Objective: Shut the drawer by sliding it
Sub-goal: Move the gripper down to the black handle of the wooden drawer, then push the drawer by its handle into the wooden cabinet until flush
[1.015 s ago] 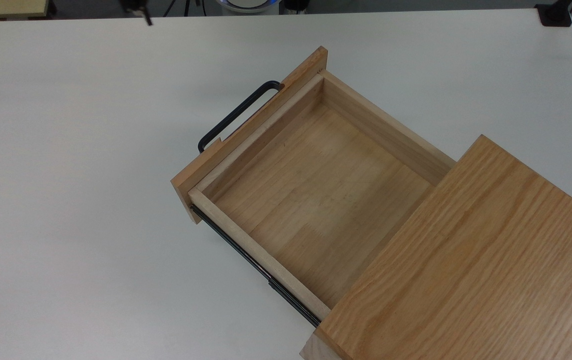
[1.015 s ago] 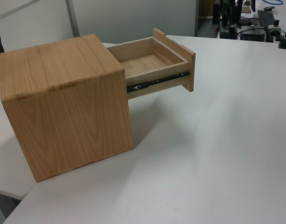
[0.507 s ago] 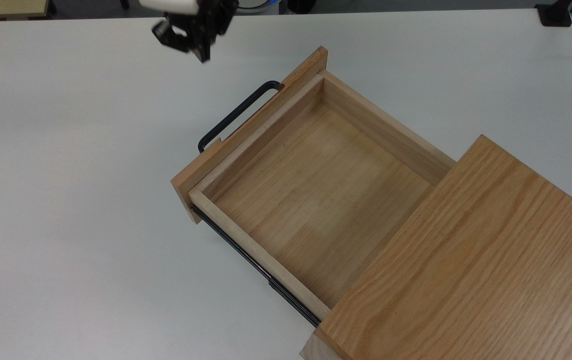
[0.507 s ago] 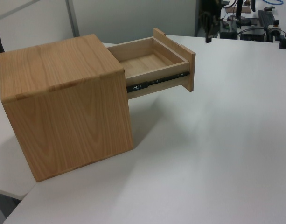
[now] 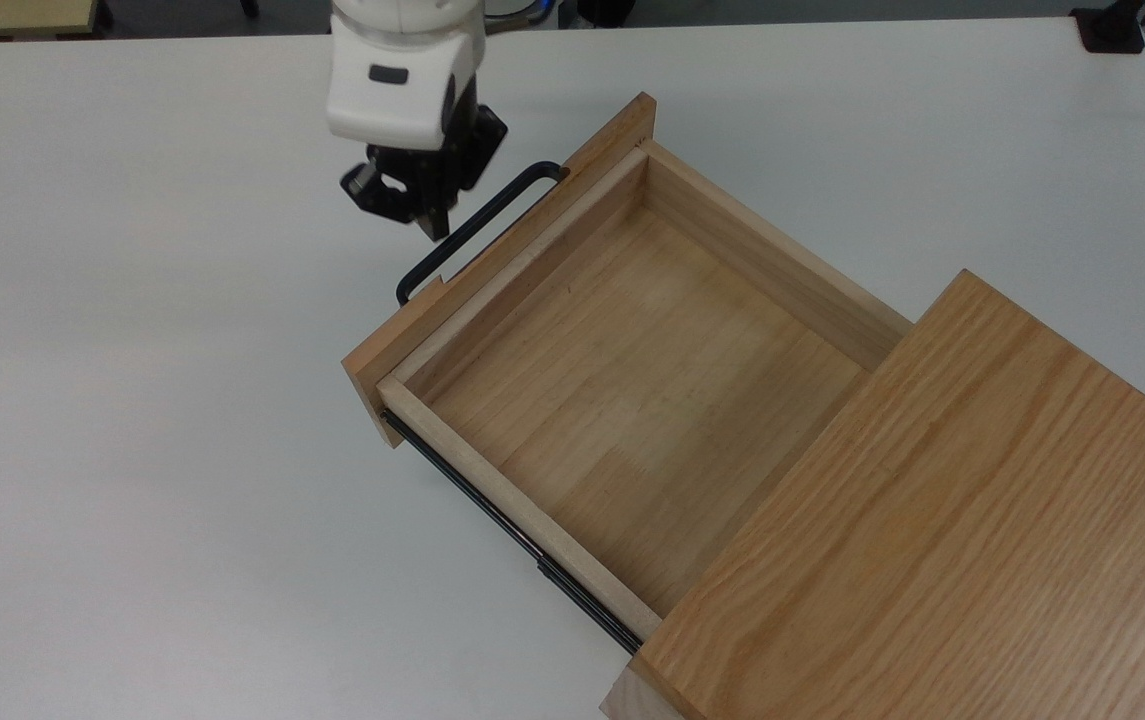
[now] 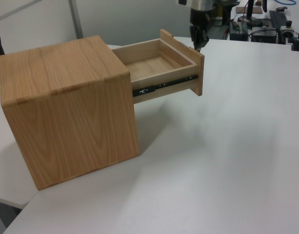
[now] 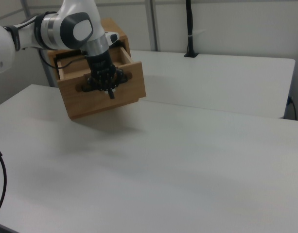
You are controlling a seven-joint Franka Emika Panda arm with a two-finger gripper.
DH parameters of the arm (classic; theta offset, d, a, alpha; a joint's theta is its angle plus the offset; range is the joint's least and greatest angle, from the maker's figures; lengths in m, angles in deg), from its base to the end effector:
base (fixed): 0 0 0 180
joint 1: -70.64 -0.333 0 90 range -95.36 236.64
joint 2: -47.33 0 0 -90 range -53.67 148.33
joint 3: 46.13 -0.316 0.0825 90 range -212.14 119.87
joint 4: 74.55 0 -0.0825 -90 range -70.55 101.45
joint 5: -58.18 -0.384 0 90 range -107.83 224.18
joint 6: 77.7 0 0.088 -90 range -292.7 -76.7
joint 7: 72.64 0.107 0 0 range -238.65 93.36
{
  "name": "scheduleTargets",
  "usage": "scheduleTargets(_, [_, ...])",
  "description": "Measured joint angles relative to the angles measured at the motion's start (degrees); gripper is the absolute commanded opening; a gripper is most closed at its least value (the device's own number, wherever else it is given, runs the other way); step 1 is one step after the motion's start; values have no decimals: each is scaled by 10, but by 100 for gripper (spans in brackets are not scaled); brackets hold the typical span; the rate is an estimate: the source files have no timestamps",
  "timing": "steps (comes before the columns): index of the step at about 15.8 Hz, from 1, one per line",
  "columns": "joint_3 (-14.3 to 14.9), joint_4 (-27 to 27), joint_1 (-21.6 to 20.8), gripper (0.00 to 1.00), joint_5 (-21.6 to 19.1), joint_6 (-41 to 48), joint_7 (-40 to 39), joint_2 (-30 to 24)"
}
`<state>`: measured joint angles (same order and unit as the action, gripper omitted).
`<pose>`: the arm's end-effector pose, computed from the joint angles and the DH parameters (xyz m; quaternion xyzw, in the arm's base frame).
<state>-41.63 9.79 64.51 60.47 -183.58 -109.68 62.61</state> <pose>0.6539 0.0215 0.5371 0.9396 0.3364 0.0433 0.0450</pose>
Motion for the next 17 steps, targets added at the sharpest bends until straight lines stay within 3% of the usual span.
scheduleTargets(5, [1, -12, -24, 0, -11, -34, 16, 13])
scheduleTargets(13, [1, -127, -71, 0, -18, -40, 32, 99])
scheduleTargets(17, [0, -150, -88, 0, -18, -115, 66, 142])
